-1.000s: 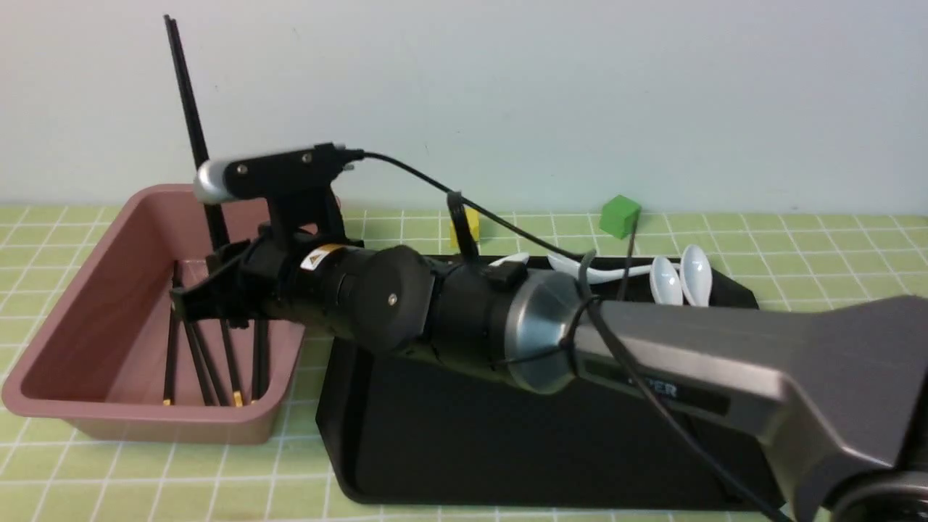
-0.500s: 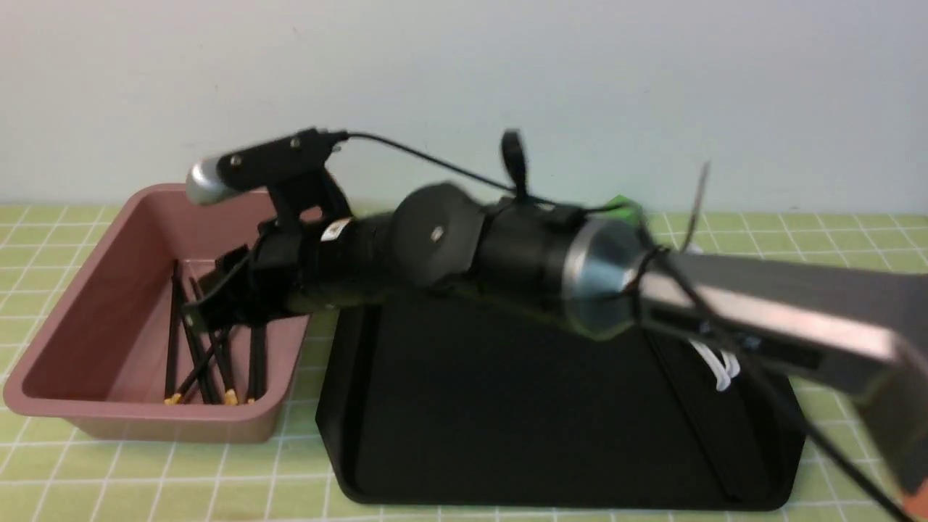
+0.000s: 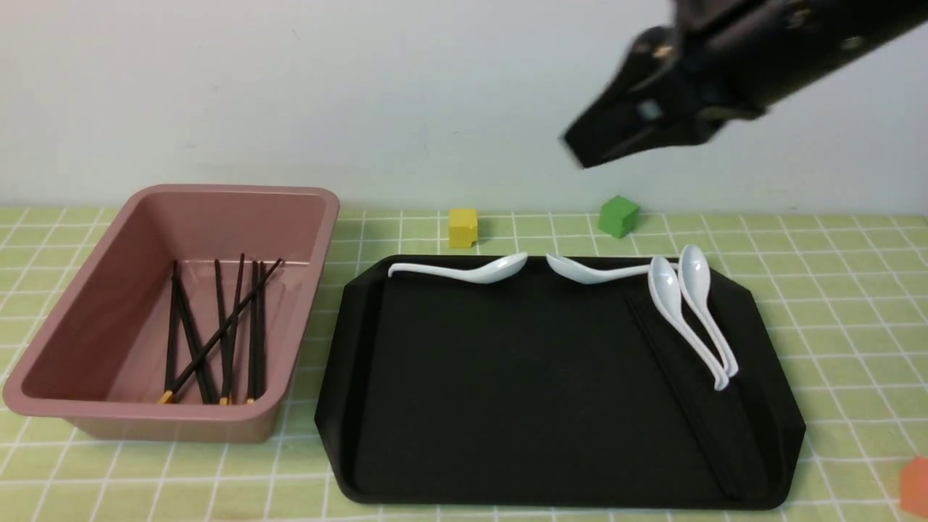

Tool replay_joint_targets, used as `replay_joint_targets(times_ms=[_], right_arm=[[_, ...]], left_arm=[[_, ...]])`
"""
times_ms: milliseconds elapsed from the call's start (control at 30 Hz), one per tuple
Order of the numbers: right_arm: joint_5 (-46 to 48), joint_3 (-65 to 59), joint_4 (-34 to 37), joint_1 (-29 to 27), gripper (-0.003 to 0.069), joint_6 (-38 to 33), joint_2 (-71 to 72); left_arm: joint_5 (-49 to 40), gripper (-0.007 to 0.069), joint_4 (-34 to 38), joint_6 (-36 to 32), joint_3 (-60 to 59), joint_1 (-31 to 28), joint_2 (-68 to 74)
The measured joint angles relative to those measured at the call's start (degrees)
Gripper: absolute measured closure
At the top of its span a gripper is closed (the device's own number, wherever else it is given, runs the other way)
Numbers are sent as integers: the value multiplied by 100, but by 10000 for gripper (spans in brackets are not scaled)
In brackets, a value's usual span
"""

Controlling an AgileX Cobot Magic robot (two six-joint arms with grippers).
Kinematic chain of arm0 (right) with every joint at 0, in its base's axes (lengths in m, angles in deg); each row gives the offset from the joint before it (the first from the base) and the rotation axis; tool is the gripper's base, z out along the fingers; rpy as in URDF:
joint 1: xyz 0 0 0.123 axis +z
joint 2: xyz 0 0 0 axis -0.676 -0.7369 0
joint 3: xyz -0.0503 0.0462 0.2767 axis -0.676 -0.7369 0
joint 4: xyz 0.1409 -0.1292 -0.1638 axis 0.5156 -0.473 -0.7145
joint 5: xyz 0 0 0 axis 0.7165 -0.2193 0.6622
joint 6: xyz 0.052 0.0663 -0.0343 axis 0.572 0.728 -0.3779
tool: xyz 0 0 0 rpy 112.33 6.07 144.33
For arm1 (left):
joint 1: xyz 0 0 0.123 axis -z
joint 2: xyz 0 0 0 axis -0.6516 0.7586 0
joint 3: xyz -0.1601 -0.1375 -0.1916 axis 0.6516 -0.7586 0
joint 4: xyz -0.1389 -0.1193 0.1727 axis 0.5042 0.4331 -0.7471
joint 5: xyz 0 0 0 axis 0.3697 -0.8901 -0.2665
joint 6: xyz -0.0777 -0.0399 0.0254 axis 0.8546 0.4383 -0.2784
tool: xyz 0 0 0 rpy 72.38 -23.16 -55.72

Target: On green tablecloth take chopsticks from black tray and put them in box.

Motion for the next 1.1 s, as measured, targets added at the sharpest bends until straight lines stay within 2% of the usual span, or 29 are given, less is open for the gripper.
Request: replay_joint_targets(times_ms=[167,233,400,467,600,767,867,967,1100], right_arm=[[89,-425,-1018,-581,661,391,653],[104,-995,-1409,-837,659,663,1128],[69,-2527,-1537,-1064,659,810,2407],[-295,-3452,-1475,-1063,659,818,3148],[-1651,-5077,-1206,-1063,657,818,4359],[-3800,-7024,-834,-1063,655,813,5758],[-4648,-7642,-757,-1063,654,813,6178],[-5099,-7897,-726,-1063,651,813,6306],[-5187,-7957,-712,-1063,648,813,6331]], left_arm=[[0,543,0,0,0,0,0],[0,543,0,0,0,0,0],[0,543,0,0,0,0,0],[0,543,0,0,0,0,0],[0,543,0,0,0,0,0],[0,543,0,0,0,0,0],[0,543,0,0,0,0,0],[0,543,0,0,0,0,0],[0,543,0,0,0,0,0]])
